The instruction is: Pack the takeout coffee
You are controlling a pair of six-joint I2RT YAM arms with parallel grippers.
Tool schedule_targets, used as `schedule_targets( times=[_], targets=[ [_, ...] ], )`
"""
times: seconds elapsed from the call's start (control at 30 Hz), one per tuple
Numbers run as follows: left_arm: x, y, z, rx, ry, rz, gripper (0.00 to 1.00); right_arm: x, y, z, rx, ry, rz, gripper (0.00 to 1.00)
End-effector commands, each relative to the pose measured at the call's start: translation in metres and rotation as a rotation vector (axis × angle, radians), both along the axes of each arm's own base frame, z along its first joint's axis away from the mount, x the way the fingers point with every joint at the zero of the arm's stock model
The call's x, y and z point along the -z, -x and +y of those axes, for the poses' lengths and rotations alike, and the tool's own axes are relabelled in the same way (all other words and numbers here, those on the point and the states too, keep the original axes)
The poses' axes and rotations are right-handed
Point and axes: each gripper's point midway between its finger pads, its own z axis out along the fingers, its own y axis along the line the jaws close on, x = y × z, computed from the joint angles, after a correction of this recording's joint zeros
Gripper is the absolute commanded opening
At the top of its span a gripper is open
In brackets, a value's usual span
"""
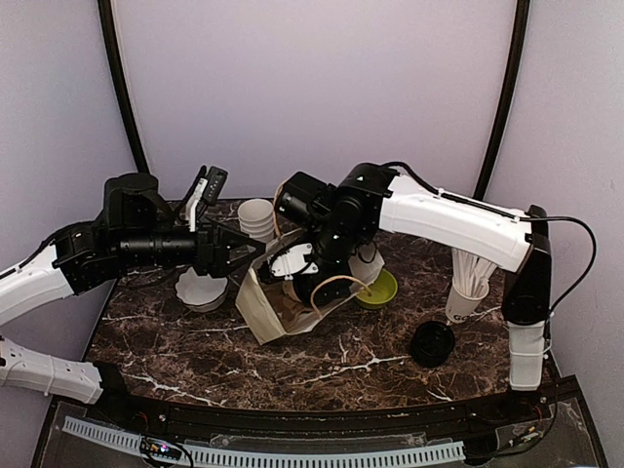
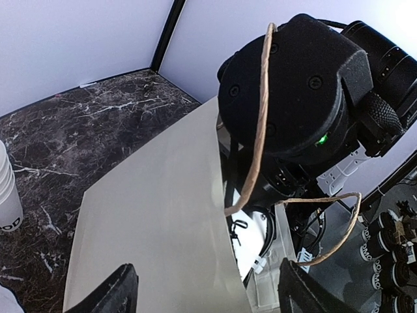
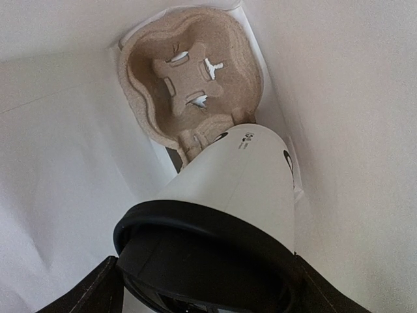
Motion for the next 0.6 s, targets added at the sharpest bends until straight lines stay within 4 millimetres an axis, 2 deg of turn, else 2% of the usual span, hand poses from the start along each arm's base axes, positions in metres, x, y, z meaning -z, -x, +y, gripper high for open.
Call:
schedule_targets(
  times=[0.0, 0.33, 0.57],
  targets=[
    [-0.017, -0.001, -0.004, 0.002, 0.041, -0.029, 0.76, -0.001, -0.004, 0.003, 0.021, -0.02, -0.012, 0.46],
    [0.036, -0.022, 0.015, -0.143, -0.159, 0.032, 0.73, -0.003, 0.006, -0.004, -0.013, -0.011, 0.026, 0.45],
    [0.052, -0.036, 0.022, -0.209, -0.241, 0.028, 0.73, -0.022, 0.032, -0.011, -0.108, -0.055, 0.097, 0.45]
  ],
)
